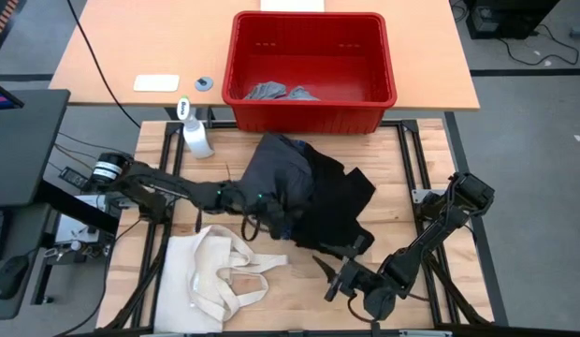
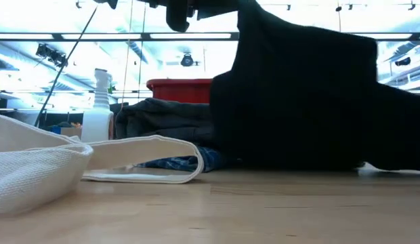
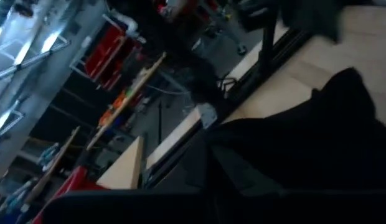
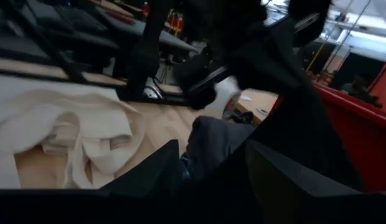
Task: Fold Laundry from Bin
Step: Fold the black shirt
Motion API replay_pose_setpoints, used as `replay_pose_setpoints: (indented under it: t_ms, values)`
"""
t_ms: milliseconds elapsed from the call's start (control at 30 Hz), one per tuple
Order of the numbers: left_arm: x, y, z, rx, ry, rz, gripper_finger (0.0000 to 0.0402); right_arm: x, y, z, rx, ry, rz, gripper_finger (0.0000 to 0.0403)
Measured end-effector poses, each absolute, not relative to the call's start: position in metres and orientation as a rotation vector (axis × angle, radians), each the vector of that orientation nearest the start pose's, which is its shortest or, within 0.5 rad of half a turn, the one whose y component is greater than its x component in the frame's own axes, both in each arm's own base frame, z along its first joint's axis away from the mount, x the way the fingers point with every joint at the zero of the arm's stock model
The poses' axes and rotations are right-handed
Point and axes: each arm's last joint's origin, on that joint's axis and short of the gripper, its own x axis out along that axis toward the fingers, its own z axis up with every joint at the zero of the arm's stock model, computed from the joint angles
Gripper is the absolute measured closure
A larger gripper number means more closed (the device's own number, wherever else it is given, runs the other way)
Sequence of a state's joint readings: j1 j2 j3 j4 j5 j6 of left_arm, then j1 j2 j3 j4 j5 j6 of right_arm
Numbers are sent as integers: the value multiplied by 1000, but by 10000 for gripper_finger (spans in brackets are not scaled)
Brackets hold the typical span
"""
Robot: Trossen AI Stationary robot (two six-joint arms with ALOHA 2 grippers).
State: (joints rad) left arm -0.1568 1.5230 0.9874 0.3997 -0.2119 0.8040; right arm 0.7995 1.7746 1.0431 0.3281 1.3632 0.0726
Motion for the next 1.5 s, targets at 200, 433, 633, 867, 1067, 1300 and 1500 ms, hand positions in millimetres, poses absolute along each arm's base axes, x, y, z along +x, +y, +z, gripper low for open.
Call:
replay_pose_setpoints:
  t_ms: [200, 433, 633, 867, 1067, 1300, 1500]
  values:
    - [333, -32, 304, 808, 54, 86, 383, 284, 233, 204, -377, 220, -573, 210]
    - [310, -35, 346, 700, -163, 169, 382, 286, 227, 204, -425, 224, -656, 210]
    - [297, -36, 370, 554, -347, 211, 382, 292, 218, 205, -497, 251, -700, 210]
    - [294, -35, 395, 530, -408, 313, 381, 318, 186, 205, -484, 300, -677, 204]
    - [288, -39, 405, 684, -251, 612, 381, 329, 164, 206, -472, 306, -780, 189]
    - [281, -37, 399, 847, 175, 965, 381, 325, 166, 210, -467, 272, -920, 190]
    - [282, -34, 385, 860, 431, 1064, 381, 332, 147, 210, -449, 272, -1025, 198]
